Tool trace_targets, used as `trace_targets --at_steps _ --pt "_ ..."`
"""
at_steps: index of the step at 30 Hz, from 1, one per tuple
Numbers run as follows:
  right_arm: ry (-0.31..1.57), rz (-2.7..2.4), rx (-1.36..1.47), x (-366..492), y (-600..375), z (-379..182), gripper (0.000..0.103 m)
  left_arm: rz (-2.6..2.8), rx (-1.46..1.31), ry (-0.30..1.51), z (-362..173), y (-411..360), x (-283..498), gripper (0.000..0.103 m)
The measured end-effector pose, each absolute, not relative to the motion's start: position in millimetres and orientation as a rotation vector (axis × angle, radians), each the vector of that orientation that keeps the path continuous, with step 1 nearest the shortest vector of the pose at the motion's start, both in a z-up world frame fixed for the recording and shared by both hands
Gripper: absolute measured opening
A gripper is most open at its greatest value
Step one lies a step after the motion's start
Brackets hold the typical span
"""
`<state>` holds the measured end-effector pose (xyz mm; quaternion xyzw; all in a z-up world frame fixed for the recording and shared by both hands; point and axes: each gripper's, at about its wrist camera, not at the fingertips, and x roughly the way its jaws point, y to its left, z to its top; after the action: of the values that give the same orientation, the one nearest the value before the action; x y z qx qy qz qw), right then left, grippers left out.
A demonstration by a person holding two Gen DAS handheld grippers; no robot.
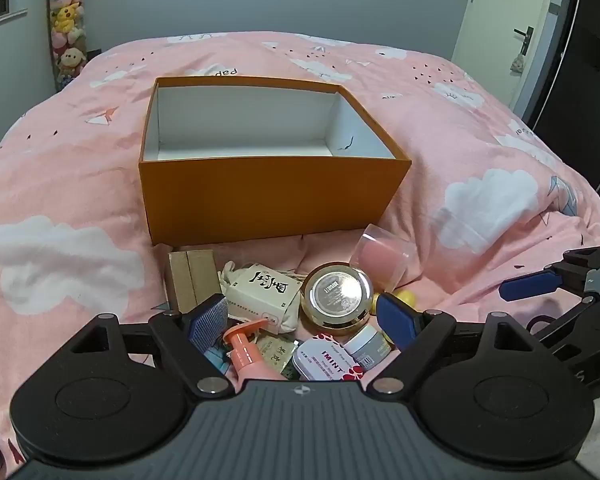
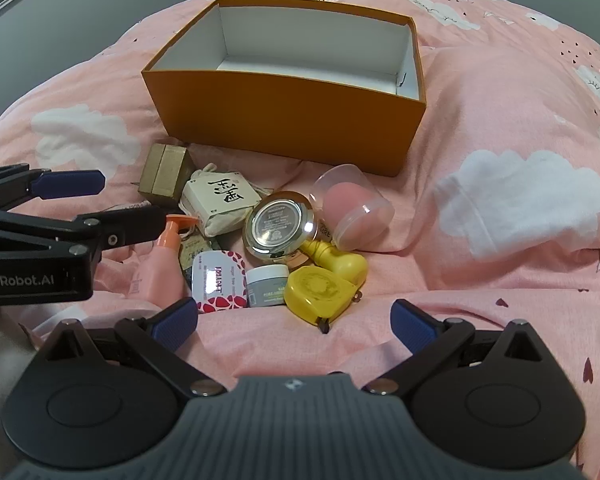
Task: Organize rigid objects
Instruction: 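Grasp the tan kraft cube box with the left tool while the right tool grasps the white boxed pouch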
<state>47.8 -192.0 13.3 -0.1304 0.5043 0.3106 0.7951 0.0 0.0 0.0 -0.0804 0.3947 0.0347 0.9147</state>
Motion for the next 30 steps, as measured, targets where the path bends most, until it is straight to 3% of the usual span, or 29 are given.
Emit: trace_targets --at_steps 16,20,22,24,26,30 --pt "0.956 0.715 -0.344 87 -176 35 0.100 0.132 -0.172 0.812 2 37 12 0.095" --pt "0.909 0.725 -0.324 100 -169 34 0.084 0.187 -0.126 0.815 1 50 14 0.094" --pt "0.903 0.706 -0.321 108 -164 29 0.083 0.201 -0.125 0.849 -2 56 16 0.094" --pt "0.924 0.717 -0.305 116 -158 22 0.072 0.197 -0.131 0.873 -8 59 19 0.093" --pt "0.961 0.733 -0.273 121 -152 15 0.063 0.169 -0.132 0.880 -15 61 21 0.088" --pt "1.036 0.783 -0.241 126 -138 -4 0.054 0.150 -0.145 0.892 -24 64 25 0.083"
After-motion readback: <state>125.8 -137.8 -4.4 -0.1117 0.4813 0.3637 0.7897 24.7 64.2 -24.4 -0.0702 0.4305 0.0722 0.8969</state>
